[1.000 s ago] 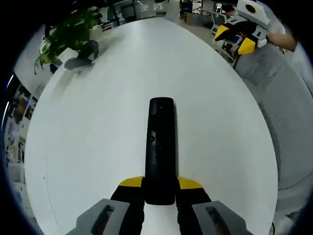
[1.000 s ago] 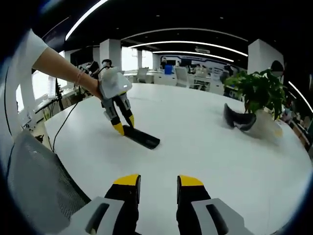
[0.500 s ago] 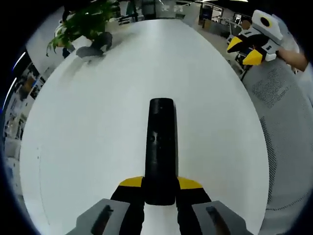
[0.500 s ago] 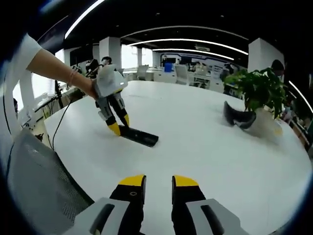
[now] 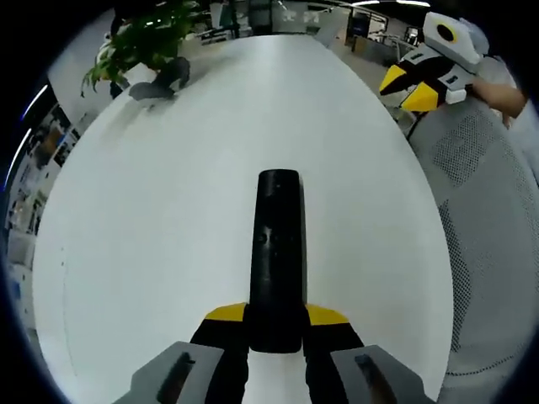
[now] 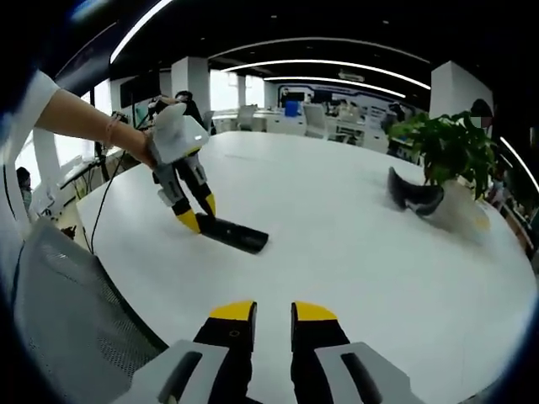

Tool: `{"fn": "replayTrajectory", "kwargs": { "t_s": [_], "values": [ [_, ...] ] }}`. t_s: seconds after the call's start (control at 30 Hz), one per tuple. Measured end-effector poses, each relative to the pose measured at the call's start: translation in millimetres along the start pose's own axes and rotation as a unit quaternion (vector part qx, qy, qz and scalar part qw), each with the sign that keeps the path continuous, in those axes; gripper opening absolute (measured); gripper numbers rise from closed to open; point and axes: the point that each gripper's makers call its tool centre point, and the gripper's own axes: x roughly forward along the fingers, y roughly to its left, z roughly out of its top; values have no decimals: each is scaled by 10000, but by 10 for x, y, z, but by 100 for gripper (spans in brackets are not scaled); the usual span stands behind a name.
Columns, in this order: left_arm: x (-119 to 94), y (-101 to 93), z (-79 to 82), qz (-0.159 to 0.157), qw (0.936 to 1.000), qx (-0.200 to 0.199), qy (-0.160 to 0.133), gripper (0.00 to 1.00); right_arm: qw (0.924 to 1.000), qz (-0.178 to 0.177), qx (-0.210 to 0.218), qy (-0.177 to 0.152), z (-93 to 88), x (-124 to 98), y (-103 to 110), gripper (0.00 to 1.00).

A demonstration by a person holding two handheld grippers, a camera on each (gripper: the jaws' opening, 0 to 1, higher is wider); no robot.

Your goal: Press the specified remote control buttons in sequence, fully releasing each button before pressing the next.

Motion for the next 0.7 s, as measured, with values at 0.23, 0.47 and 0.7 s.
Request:
{"fn": "replayTrajectory", "kwargs": {
  "t_s": [0.23,0.47,0.7],
  "values": [
    [1,-111,-10,21,10000,-48,-69,23,9998,130,-61,143,-45,21,58,10],
    [6,-143,-11,56,9998,-130,-100,23,9998,142,-52,142,-46,15,62,6],
    [11,-155,-15,87,9997,-176,-112,23,9994,237,-73,262,-87,29,107,3]
  ]
}}
